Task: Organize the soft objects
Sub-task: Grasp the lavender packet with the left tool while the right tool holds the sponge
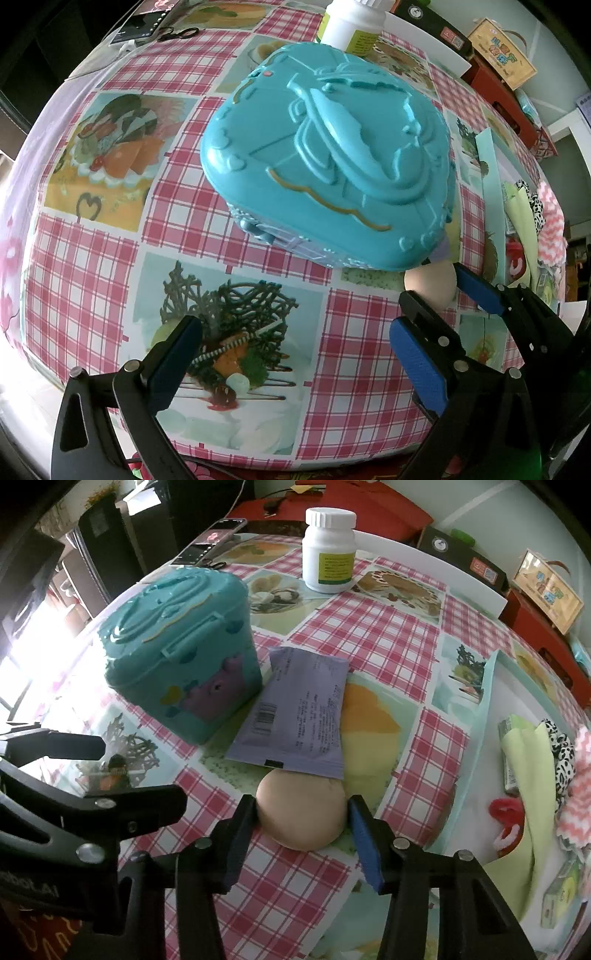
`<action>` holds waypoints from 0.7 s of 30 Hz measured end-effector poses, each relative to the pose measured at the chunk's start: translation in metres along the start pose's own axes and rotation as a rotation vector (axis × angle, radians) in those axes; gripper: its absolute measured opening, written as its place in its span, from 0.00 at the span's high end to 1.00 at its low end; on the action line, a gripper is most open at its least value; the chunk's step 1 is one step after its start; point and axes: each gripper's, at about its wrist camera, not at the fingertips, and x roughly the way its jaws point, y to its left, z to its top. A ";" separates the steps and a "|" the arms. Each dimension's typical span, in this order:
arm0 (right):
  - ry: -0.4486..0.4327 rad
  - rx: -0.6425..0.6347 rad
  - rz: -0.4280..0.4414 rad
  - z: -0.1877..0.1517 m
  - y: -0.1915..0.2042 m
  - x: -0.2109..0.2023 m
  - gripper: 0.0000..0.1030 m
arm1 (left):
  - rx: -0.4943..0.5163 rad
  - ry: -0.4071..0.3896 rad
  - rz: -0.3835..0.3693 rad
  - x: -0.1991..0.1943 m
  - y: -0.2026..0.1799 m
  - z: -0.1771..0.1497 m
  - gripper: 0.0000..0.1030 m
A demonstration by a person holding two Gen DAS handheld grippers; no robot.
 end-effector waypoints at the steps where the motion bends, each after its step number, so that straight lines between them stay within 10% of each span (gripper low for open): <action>1: 0.001 0.001 0.001 0.000 0.000 0.000 0.48 | 0.000 0.000 0.000 0.000 0.000 0.000 0.02; 21: 0.007 0.074 0.020 -0.013 -0.013 -0.008 0.49 | 0.003 0.004 0.001 0.001 -0.001 0.001 0.02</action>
